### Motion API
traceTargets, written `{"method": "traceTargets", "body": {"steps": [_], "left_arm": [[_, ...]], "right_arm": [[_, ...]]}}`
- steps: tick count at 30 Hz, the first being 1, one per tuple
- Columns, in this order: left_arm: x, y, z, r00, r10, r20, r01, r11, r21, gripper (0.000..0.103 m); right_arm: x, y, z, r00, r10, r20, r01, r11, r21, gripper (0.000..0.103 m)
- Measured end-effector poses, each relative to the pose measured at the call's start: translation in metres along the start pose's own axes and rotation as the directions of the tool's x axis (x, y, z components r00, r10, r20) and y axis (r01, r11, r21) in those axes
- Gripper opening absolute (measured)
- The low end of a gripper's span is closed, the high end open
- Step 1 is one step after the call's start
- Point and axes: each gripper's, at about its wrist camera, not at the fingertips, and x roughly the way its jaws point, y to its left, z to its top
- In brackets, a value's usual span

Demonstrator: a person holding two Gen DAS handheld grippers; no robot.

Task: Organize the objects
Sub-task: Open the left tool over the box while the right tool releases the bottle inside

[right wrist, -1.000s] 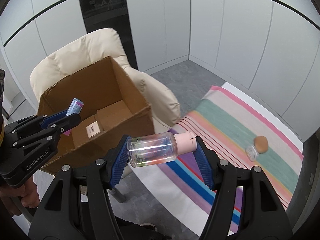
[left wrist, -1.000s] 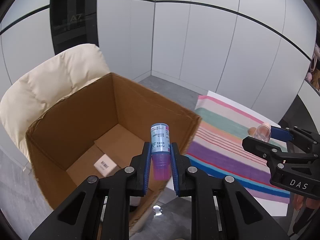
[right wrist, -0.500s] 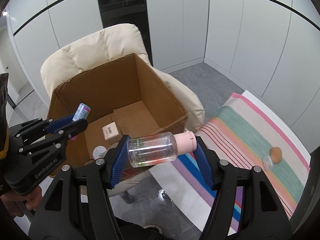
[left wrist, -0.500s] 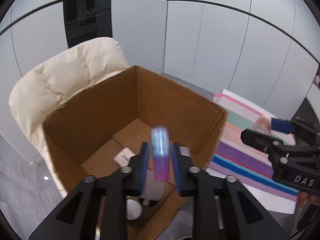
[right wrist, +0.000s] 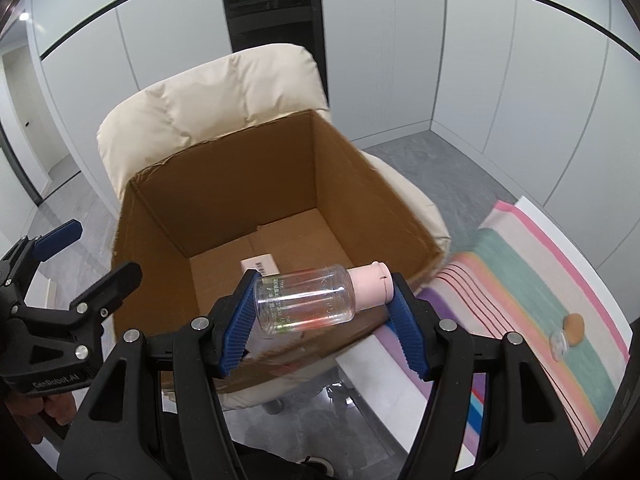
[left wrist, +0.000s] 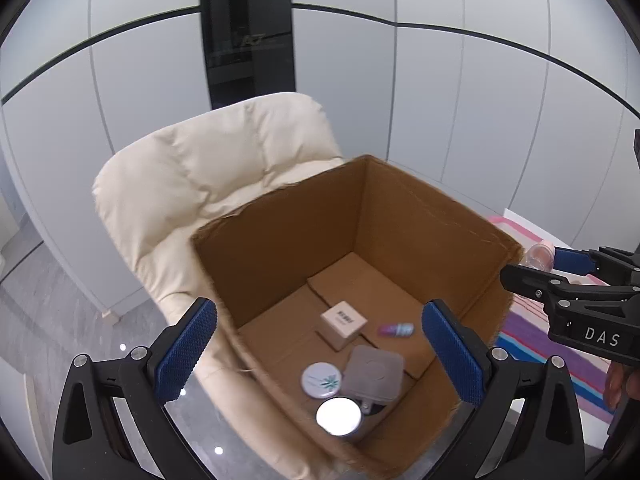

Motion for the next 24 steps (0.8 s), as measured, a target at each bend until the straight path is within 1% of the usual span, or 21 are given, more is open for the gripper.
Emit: {"method": "traceTargets", "body": {"steps": [5, 11, 19, 21, 23, 24], "left_arm": [[-0.001, 0.025, -0.005, 1.000, 0.015, -0.019, -0.016, 0.999, -0.044, 0.103], [-0.007, 0.044, -0.013, 0.999, 0.041, -0.025, -0.043, 0.996, -0.073, 0.103], [-0.009, 0.060, -0.016, 0.998, 0.058, -0.038, -0.062, 0.993, -0.099, 0.103], [-0.008, 0.062, -0.016, 0.997, 0.058, -0.042, -0.062, 0.992, -0.106, 0.103], [-0.006, 0.063, -0.016, 0.997, 0.053, -0.047, -0.058, 0.992, -0.112, 0.103], [-0.006, 0.062, -0.016, 0.997, 0.052, -0.048, -0.057, 0.992, -0.114, 0.103]], "right_arm": [[0.010, 0.020, 0.006, 1.000, 0.024, -0.007, -0.024, 0.999, -0.025, 0.066], [0.022, 0.045, 0.010, 0.998, 0.052, -0.021, -0.053, 0.997, -0.051, 0.066], [0.030, 0.063, 0.016, 0.998, 0.062, -0.028, -0.064, 0.996, -0.065, 0.066], [0.030, 0.065, 0.017, 0.998, 0.059, -0.032, -0.062, 0.996, -0.071, 0.071], [0.030, 0.067, 0.018, 0.998, 0.052, -0.024, -0.053, 0.996, -0.077, 0.084], [0.029, 0.067, 0.018, 0.999, 0.048, -0.018, -0.050, 0.996, -0.077, 0.086]]}}
